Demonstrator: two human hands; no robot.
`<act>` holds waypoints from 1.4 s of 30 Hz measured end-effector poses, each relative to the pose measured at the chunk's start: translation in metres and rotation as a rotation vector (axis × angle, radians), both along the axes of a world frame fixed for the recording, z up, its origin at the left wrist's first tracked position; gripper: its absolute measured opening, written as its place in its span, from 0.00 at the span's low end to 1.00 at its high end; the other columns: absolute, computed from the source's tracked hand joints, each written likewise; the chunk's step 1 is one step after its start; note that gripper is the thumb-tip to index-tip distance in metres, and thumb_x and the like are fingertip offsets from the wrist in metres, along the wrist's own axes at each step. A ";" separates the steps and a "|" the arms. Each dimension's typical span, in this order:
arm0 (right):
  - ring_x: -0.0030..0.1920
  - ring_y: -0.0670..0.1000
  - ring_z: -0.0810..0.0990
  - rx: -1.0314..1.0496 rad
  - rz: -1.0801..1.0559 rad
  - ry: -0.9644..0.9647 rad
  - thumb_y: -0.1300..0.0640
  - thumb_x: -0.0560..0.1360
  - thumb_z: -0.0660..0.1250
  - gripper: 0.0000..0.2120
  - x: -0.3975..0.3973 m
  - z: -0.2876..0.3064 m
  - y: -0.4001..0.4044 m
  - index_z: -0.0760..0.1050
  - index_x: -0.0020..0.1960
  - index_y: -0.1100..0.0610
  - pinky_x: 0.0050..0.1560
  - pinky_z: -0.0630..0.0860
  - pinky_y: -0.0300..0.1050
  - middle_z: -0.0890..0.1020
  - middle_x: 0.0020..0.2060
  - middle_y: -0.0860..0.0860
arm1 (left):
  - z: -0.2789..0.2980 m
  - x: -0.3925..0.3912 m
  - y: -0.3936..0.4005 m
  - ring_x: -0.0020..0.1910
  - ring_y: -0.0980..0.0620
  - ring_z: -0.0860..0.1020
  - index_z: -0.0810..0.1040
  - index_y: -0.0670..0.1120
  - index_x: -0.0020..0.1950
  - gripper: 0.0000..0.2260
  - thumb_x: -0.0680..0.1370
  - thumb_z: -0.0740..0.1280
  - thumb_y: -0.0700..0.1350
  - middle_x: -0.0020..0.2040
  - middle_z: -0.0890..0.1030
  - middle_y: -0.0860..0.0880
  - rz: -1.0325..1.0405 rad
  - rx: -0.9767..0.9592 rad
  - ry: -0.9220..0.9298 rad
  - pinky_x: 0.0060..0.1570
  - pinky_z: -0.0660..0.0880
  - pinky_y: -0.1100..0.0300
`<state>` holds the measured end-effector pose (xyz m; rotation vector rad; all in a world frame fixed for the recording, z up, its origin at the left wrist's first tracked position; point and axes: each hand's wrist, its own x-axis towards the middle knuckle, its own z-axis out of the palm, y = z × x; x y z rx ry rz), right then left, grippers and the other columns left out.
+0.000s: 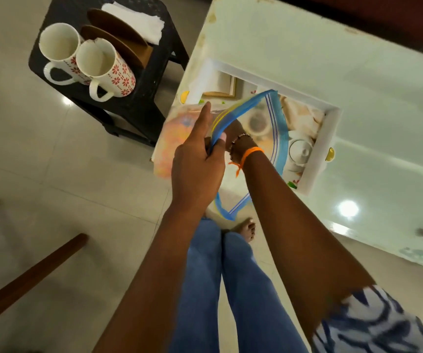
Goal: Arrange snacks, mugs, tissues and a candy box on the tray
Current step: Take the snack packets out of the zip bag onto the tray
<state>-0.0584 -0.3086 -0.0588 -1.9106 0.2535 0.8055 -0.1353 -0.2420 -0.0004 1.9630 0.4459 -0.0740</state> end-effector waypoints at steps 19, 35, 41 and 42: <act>0.53 0.56 0.79 0.401 -1.345 -0.271 0.66 0.77 0.59 0.12 -0.136 -0.032 -0.218 0.69 0.59 0.57 0.44 0.83 0.46 0.79 0.52 0.53 | -0.034 0.006 -0.082 0.21 0.61 0.68 0.58 0.52 0.74 0.33 0.71 0.60 0.35 0.19 0.69 0.60 -0.254 0.130 0.133 0.24 0.64 0.73; 0.39 0.54 0.75 -0.045 -1.232 0.030 0.67 0.68 0.70 0.13 -0.157 -0.088 -0.171 0.67 0.38 0.55 0.45 0.76 0.50 0.75 0.37 0.52 | -0.039 0.004 -0.080 0.21 0.60 0.65 0.57 0.54 0.74 0.33 0.72 0.59 0.34 0.25 0.63 0.53 -0.139 0.012 0.164 0.22 0.64 0.72; 0.26 0.45 0.71 0.140 -1.067 -0.140 0.68 0.72 0.64 0.12 -0.129 -0.024 -0.151 0.69 0.34 0.55 0.31 0.69 0.43 0.72 0.29 0.52 | -0.020 0.002 -0.063 0.28 0.55 0.63 0.64 0.56 0.71 0.30 0.72 0.58 0.33 0.34 0.68 0.44 -0.045 -0.021 0.101 0.26 0.65 0.70; 0.25 0.44 0.71 0.226 -0.993 -0.187 0.69 0.73 0.63 0.12 -0.116 -0.009 -0.145 0.70 0.34 0.56 0.30 0.70 0.41 0.73 0.28 0.52 | -0.016 0.002 -0.059 0.29 0.54 0.63 0.65 0.56 0.71 0.29 0.72 0.58 0.34 0.36 0.70 0.44 -0.015 -0.027 0.087 0.27 0.66 0.68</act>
